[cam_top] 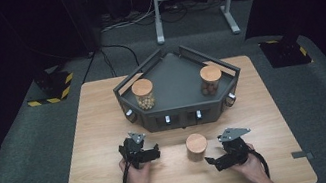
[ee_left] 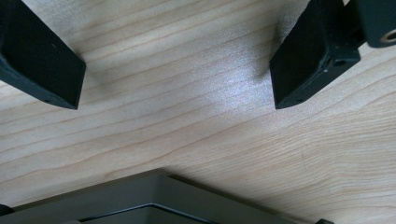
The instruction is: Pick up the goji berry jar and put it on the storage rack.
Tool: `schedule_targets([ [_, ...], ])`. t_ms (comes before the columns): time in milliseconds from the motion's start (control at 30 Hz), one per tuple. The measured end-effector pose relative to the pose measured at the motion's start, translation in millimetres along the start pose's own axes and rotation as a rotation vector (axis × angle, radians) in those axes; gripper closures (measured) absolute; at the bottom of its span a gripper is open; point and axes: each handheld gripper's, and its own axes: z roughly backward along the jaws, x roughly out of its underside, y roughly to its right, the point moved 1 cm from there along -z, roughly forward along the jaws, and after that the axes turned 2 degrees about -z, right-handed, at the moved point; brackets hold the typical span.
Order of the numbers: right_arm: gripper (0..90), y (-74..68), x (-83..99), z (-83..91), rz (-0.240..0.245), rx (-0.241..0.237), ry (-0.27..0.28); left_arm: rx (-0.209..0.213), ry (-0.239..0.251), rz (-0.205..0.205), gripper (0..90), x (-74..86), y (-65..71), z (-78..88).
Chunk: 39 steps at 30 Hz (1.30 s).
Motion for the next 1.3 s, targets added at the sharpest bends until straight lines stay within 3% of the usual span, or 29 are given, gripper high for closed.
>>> schedule_targets([
  [567,4.0,-11.1,-9.9,-18.8,0.038,-0.034,0.011,0.000,0.000,0.000,3.4,0.0,0.0,0.0],
  [1300,15.7,-24.9,-13.2,-31.2,0.054,-0.005,0.054,0.000,0.000,0.000,3.4,0.0,0.0,0.0],
])
